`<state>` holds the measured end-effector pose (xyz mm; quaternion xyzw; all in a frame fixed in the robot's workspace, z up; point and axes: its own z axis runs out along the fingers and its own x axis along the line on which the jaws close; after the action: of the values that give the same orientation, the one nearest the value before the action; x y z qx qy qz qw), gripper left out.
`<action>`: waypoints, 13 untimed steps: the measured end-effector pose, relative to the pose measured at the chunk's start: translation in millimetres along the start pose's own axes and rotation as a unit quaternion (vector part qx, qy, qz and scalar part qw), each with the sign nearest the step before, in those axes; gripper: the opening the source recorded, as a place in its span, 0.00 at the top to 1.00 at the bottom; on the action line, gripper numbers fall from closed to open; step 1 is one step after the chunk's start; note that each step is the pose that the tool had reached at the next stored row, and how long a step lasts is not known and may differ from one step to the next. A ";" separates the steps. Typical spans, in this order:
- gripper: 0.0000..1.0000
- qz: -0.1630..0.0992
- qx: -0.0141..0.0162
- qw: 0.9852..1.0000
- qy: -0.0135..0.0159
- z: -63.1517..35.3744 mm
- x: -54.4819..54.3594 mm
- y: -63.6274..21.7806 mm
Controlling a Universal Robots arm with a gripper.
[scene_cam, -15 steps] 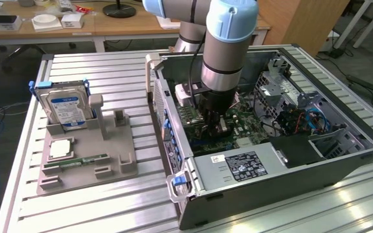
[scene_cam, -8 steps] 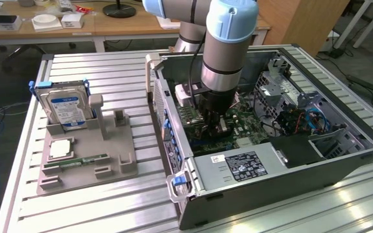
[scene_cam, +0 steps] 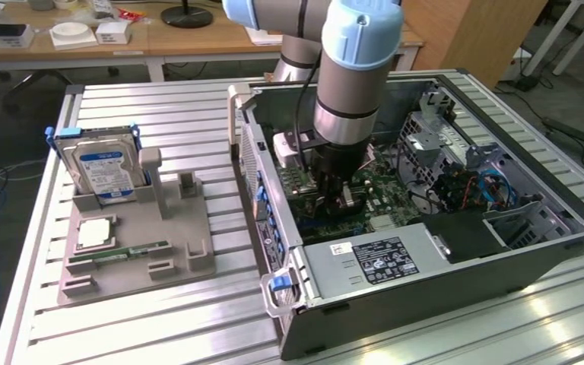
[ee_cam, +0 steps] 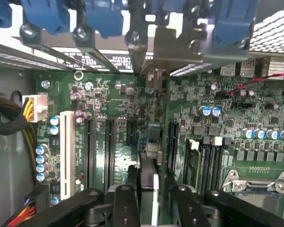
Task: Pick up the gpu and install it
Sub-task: 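Insert the gpu into the slot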
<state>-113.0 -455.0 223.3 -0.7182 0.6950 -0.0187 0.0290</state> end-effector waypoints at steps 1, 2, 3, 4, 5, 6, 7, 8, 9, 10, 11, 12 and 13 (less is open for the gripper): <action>0.67 0.000 0.000 1.000 0.001 -0.9 0.2 -0.2; 0.67 0.000 0.000 1.000 0.001 -1.5 0.3 -0.2; 0.67 0.000 0.000 1.000 0.001 -2.3 0.3 -0.3; 0.67 0.000 0.000 1.000 0.001 -3.4 0.3 -0.4; 0.67 0.000 0.000 1.000 0.001 -4.8 0.3 -0.5; 0.67 0.000 0.000 1.000 0.001 -6.4 0.3 -0.6; 0.67 0.000 0.000 1.000 0.001 -8.3 0.3 -0.7; 0.67 0.000 0.000 1.000 0.001 -10.3 0.2 -0.9; 0.67 0.000 0.000 1.000 0.001 -12.1 0.2 -1.0; 0.67 0.000 0.001 1.000 0.001 -13.9 0.2 -1.1; 0.67 0.000 0.001 1.000 0.001 -15.8 0.1 -1.2; 0.67 0.000 0.002 1.000 0.001 -17.9 0.1 -1.3; 0.67 0.000 0.002 1.000 0.001 -20.2 0.0 -1.5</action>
<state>-112.9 -455.2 243.6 -0.7184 0.6946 -0.0211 0.0301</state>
